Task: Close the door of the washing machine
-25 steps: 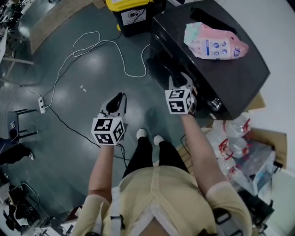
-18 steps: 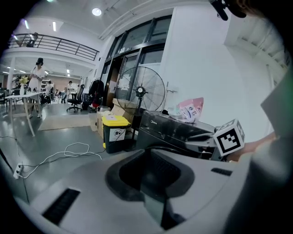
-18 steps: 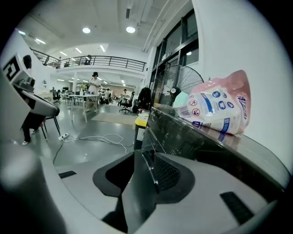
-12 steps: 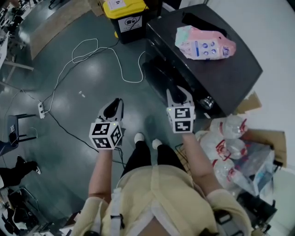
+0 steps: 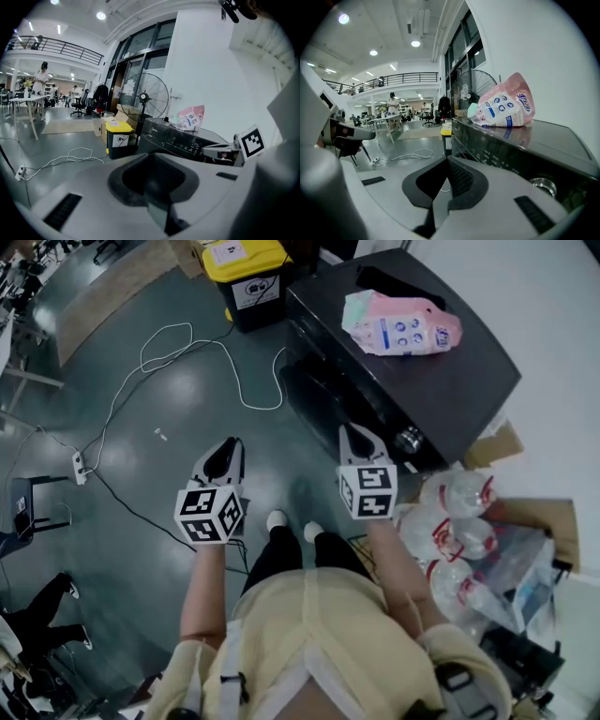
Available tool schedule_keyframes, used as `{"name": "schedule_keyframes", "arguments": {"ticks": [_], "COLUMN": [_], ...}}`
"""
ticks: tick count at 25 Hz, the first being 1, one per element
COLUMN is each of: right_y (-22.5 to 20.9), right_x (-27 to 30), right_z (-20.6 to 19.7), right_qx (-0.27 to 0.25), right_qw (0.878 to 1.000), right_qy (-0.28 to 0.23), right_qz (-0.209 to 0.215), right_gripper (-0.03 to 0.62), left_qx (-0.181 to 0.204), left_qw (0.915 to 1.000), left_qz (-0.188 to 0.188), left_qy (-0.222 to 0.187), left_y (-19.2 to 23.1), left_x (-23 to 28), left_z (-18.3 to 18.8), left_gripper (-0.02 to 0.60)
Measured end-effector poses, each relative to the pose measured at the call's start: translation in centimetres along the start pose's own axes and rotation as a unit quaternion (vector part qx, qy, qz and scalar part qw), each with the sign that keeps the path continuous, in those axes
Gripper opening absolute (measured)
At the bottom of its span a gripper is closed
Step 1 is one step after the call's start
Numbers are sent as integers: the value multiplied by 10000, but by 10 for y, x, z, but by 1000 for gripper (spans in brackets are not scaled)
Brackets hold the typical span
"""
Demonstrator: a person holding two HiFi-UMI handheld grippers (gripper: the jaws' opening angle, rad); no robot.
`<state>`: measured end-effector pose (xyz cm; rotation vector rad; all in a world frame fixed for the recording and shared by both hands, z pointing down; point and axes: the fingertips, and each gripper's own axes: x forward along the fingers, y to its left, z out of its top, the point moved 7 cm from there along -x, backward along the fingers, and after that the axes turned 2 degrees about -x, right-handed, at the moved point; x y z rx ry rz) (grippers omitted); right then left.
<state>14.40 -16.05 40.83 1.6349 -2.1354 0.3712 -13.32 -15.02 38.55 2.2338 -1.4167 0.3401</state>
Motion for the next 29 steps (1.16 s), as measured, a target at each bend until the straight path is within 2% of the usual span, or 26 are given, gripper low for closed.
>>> {"name": "schedule_keyframes", "arguments": {"ticks": [15,29], "right_y": [6,12], "right_x": [-13,-11], "right_z": [4,5], "right_qx": [383,617], "right_qw": [9990,9978], "right_qy": [-147,-92], "right_qz": [168,207], "right_gripper": [5,5], "left_qx": [-147,-270], "left_qw": [9997,9995], "left_qz": [182,48], "left_qy": [88,162], "left_y": [13,25], "left_x": [-17,-13], "left_z": [-8,-6], "left_gripper": [41,41]}}
